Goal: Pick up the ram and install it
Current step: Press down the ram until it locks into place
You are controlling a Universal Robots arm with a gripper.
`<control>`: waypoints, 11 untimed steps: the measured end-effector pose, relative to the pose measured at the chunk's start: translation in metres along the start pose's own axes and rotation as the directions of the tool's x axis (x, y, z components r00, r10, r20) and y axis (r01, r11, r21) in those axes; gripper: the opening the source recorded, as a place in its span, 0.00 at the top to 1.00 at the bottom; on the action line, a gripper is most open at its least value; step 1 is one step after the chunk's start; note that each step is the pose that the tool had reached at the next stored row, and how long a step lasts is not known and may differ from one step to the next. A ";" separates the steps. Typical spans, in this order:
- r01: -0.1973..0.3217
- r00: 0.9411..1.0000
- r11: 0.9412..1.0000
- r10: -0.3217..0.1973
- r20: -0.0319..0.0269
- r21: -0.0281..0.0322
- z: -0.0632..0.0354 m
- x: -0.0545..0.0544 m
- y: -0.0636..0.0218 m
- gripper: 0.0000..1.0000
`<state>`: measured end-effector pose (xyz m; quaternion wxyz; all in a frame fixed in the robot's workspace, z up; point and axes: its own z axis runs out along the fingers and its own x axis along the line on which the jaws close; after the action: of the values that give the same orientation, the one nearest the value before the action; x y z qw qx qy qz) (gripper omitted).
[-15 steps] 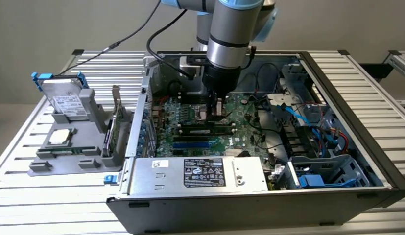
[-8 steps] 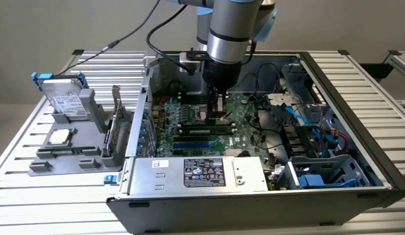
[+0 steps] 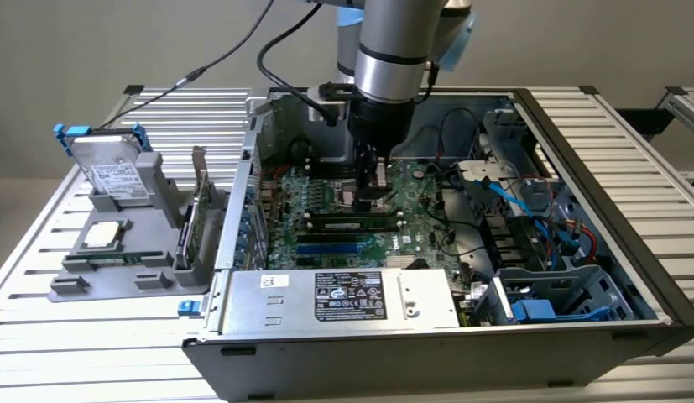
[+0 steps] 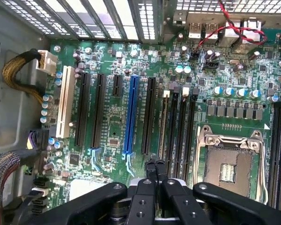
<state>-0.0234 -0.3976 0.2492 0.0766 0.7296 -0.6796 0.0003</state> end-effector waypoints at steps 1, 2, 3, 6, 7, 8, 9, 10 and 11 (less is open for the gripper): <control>-0.011 1.000 1.000 0.011 0.001 -0.001 0.0000 0.000 0.0000 0.90; -0.025 1.000 1.000 0.025 0.003 -0.003 -0.0001 0.000 0.0000 0.90; -0.039 0.999 0.999 0.039 0.004 -0.004 0.0000 0.000 0.0000 0.90; -0.083 0.996 0.996 0.083 0.009 -0.009 -0.0001 0.000 0.0000 0.90; -0.098 0.995 0.995 0.098 0.010 -0.011 0.0000 0.000 0.0000 0.90; -0.112 0.994 0.994 0.112 0.012 -0.013 0.0000 0.000 0.0000 0.90; -0.126 0.992 0.992 0.127 0.013 -0.014 0.0000 0.000 0.0000 0.90; -0.138 0.990 0.990 0.138 0.014 -0.016 -0.0001 0.000 0.0000 0.90; -0.149 0.989 0.989 0.149 0.016 -0.017 -0.0003 0.000 0.0001 0.90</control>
<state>-0.0234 -0.3976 0.2495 0.0764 0.6760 -0.7329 -0.0054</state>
